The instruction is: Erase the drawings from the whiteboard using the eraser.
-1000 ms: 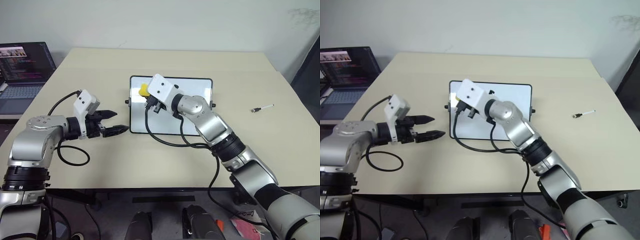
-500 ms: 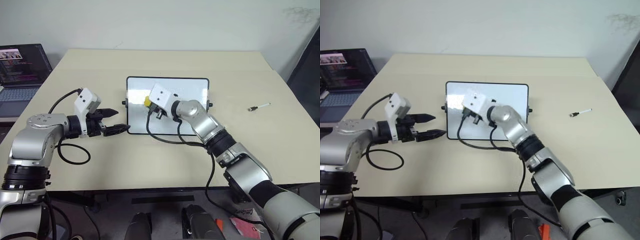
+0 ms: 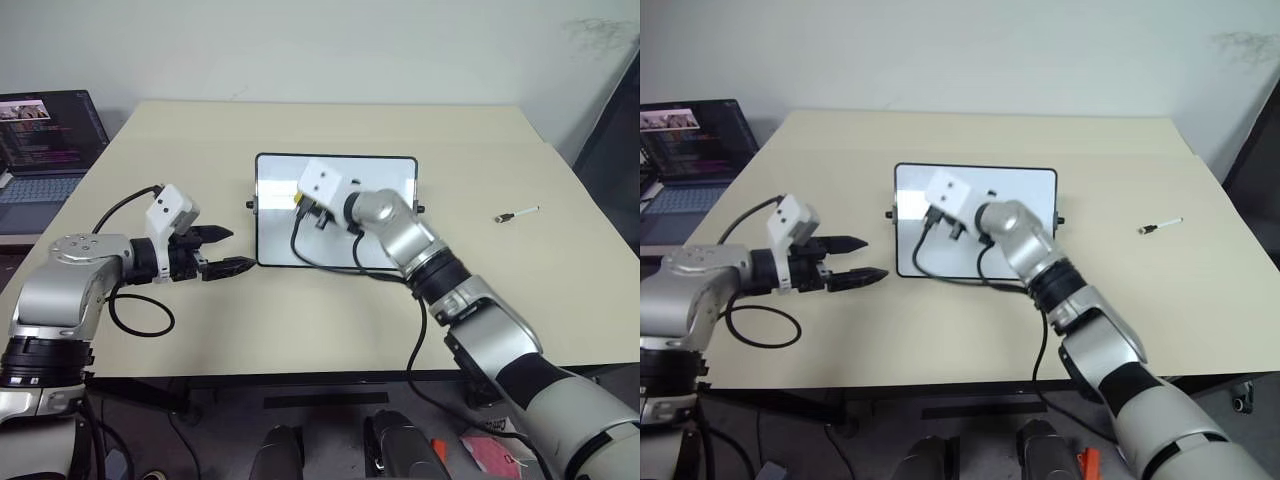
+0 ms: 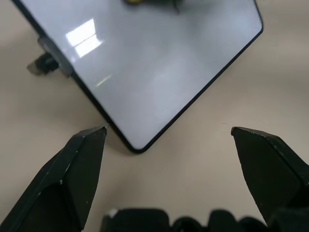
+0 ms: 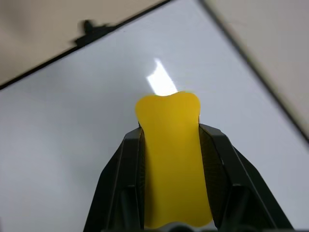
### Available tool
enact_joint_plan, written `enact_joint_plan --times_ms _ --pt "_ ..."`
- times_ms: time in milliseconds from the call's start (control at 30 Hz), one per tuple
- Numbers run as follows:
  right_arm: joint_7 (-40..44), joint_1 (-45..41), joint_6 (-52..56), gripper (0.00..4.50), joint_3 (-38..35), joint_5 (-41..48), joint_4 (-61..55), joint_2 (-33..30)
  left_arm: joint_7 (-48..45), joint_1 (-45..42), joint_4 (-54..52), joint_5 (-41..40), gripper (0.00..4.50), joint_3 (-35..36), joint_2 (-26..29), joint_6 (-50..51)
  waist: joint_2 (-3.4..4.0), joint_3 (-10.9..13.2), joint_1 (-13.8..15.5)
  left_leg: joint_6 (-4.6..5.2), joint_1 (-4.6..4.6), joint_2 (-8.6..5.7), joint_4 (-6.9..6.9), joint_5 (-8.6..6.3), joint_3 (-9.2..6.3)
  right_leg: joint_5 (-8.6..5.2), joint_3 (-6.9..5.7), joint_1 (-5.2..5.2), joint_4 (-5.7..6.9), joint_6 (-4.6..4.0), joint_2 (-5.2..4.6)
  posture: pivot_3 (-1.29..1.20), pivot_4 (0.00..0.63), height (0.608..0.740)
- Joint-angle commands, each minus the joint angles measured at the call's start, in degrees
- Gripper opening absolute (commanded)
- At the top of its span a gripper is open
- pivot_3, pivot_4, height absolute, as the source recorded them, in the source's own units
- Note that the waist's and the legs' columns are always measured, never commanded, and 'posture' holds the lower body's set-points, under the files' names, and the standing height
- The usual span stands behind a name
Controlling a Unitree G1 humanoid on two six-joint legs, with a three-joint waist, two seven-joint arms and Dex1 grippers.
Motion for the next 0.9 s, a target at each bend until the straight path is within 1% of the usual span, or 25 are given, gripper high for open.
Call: enact_joint_plan --times_ms 33,133,267,400,500,567,633,700,733,767,833,900 --pt "-1.6 -1.9 -1.0 1.25 -2.6 0.6 1.6 0.4 -0.2 0.6 -0.4 0.5 4.5 1.4 0.8 -1.7 0.0 0.0 -0.1 0.0 -0.03 0.0 -0.05 0.0 0.0 -0.02 0.0 -0.04 0.0 0.0 0.0 0.0 0.15 0.74" --pt "0.2 -0.7 -0.9 1.25 -1.4 0.3 0.5 1.7 -0.2 1.0 -0.8 0.3 4.5 1.3 0.6 -1.7 0.0 0.0 -0.1 0.0 -0.15 0.02 -0.14 -0.01 -0.02 -0.07 -0.03 -0.18 0.0 -0.05 0.0 0.0 0.15 0.74" --pt "3.8 3.6 -0.3 1.25 2.8 -1.5 -0.3 3.8 -0.2 1.0 -0.8 0.1 4.5 1.2 0.4 -1.7 0.0 0.0 -0.1 0.0 -0.16 0.02 -0.17 -0.01 -0.02 -0.07 -0.02 -0.2 -0.01 -0.05 0.0 0.0 0.15 0.74" --pt "5.9 8.0 0.4 1.25 5.8 -3.0 -1.6 3.5 -0.1 1.1 -1.0 -0.1 4.5 1.3 0.3 -1.6 0.01 0.0 0.0 0.0 -0.11 0.02 -0.12 -0.01 -0.02 -0.07 -0.03 -0.16 0.03 -0.04 0.01 0.0 0.15 0.74" --pt "5.7 9.1 0.5 1.25 5.7 -3.2 -2.7 3.0 -0.1 1.0 -0.9 -0.2 4.5 1.4 0.1 -1.7 0.02 0.0 0.1 0.0 -0.05 0.0 0.05 -0.01 -0.07 -0.06 -0.06 -0.01 0.04 -0.03 0.0 0.0 0.15 0.74" --pt "5.2 8.1 0.6 1.25 4.3 -2.5 -4.3 2.8 -0.1 0.9 -0.9 -0.2 4.5 1.3 0.0 -1.7 0.01 0.0 0.1 0.0 -0.03 -0.02 0.1 0.0 -0.04 -0.16 0.0 0.01 0.03 -0.21 0.0 0.0 0.15 0.74" --pt "5.4 6.6 1.3 1.25 1.8 -0.6 -8.5 2.6 -0.1 0.4 -0.3 -0.3 4.5 1.4 -0.4 -2.1 0.02 0.0 0.2 0.0 -0.03 -0.03 0.11 0.01 -0.05 -0.16 -0.01 0.02 0.03 -0.22 0.0 0.0 0.15 0.74" --pt "7.0 6.6 3.8 1.25 -0.7 1.9 -15.8 2.2 0.3 -0.7 0.5 -0.6 4.5 1.9 -1.3 -2.5 0.03 0.0 0.3 0.0 -0.08 -0.03 0.1 0.01 -0.07 -0.15 -0.02 -0.01 0.03 -0.2 0.0 0.0 0.15 0.74" --pt "7.7 7.2 5.4 1.25 -1.7 3.1 -19.7 1.8 0.5 -1.1 0.8 -0.8 4.5 2.1 -1.7 -2.6 0.03 0.0 0.2 0.0 -0.18 -0.02 0.09 0.01 -0.07 -0.07 -0.04 -0.09 0.02 -0.06 0.0 0.0 0.15 0.74" --pt "8.9 8.2 7.2 1.25 -2.8 4.7 -24.5 1.4 0.6 -1.6 1.0 -0.9 4.5 2.2 -2.2 -2.8 0.03 0.0 0.2 0.0 -0.29 -0.02 0.07 0.01 -0.08 0.0 -0.05 -0.18 0.0 0.07 0.0 0.0 0.15 0.74" --pt "10.3 11.0 11.0 1.24 -4.4 7.2 -33.8 0.2 0.6 -2.3 1.2 -1.2 4.5 2.4 -2.8 -3.1 0.02 0.0 0.2 -0.02 -0.53 -0.01 0.01 -0.02 -0.12 -0.02 -0.09 -0.45 0.0 0.04 0.0 0.0 0.15 0.74" --pt "10.4 15.1 12.9 1.23 -5.4 8.4 -42.1 -1.5 1.1 -2.9 1.5 -1.3 4.5 2.7 -3.7 -3.8 0.01 0.0 0.3 -0.06 -0.58 0.0 -0.1 -0.06 -0.17 -0.06 -0.14 -0.52 0.0 -0.01 0.0 0.0 0.15 0.74"
